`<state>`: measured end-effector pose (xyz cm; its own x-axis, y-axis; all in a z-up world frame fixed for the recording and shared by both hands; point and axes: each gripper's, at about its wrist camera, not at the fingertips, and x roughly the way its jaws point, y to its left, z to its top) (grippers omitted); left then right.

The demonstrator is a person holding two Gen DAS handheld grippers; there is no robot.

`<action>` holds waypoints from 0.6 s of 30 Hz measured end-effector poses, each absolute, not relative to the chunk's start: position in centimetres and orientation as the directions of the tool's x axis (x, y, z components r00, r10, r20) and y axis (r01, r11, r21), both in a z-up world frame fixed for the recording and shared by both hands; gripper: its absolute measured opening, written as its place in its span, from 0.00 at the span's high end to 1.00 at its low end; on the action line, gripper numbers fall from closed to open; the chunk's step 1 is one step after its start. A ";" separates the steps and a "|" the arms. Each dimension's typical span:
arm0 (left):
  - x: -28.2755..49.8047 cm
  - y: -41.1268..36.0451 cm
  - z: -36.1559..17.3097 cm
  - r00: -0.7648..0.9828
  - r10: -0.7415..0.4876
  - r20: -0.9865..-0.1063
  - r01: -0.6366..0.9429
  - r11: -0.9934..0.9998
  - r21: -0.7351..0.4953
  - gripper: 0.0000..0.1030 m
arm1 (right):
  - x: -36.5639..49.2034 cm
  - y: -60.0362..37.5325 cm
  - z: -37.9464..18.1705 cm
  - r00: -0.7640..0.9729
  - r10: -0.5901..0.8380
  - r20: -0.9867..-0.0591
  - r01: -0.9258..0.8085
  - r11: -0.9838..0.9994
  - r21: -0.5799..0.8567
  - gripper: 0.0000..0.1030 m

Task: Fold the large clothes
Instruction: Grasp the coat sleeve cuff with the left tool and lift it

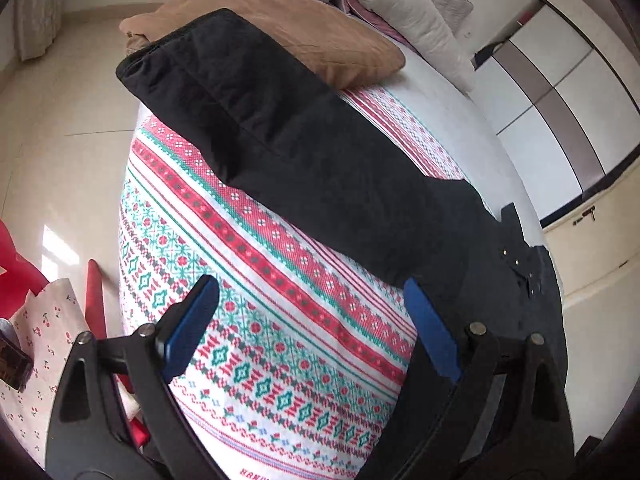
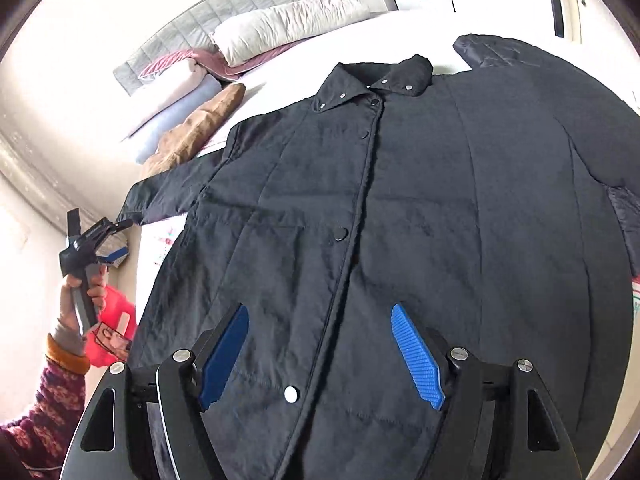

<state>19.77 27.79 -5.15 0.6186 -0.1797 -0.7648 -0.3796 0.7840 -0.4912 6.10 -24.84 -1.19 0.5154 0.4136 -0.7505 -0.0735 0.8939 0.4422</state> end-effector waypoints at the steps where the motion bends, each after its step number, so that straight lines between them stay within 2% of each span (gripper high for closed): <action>1: 20.4 28.8 -5.8 0.630 -0.173 -0.757 -0.405 0.758 -0.510 0.09 | 6.6 -24.7 -1.4 0.501 0.422 -0.756 -0.070 0.890 0.451 0.27; 4: 21.9 31.5 -7.2 0.662 -0.111 -0.741 -0.482 0.695 -0.534 0.15 | 7.8 -24.7 -1.9 0.473 0.422 -0.773 -0.052 0.890 0.454 0.27; 7: 22.9 33.1 -8.0 0.692 -0.077 -0.718 -0.515 0.645 -0.565 0.29 | 8.1 -24.6 -2.2 0.467 0.397 -0.790 -0.039 0.902 0.430 0.27; 10: 22.9 34.2 -8.3 0.717 -0.076 -0.693 -0.520 0.604 -0.605 0.58 | 8.6 -24.5 -2.6 0.459 0.379 -0.803 -0.025 0.909 0.415 0.27; 12: 22.8 34.3 -8.1 0.725 -0.068 -0.686 -0.521 0.597 -0.610 0.91 | 9.0 -24.3 -2.9 0.453 0.371 -0.811 -0.022 0.914 0.406 0.27; 18: 22.0 32.6 -2.7 0.822 -0.071 -0.564 -0.375 0.678 -0.632 0.95 | 10.6 -23.5 -3.6 0.434 0.376 -0.819 -0.023 0.913 0.407 0.27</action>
<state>21.96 32.59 -2.71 0.8224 -0.0714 -0.5645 -0.3748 0.6784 -0.6318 10.64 -23.49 -3.64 0.4340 0.3761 -0.8187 -0.0235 0.9131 0.4070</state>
